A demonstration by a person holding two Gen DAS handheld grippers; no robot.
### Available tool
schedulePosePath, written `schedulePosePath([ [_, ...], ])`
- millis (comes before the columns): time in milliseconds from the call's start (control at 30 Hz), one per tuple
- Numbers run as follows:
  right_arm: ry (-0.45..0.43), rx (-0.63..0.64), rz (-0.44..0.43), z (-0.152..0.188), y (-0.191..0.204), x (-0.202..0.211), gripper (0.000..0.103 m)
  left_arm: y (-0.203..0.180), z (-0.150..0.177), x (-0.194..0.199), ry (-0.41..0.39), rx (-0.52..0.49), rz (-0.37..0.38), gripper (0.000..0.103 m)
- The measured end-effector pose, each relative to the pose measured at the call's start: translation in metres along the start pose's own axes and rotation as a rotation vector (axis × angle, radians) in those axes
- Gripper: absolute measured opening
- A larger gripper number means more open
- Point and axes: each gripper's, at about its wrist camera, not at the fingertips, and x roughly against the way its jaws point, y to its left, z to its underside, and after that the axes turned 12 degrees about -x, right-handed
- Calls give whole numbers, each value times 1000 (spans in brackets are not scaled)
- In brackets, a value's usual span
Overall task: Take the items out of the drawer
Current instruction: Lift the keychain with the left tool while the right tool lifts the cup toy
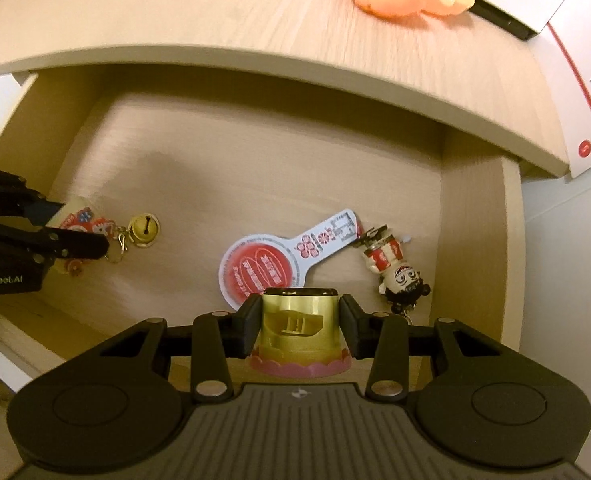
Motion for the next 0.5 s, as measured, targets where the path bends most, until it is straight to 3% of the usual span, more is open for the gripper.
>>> schedulePosePath([
  [500,-86,-56,-16,-7,-5,35,42,-6,-30,73,-187,-64,2,30],
])
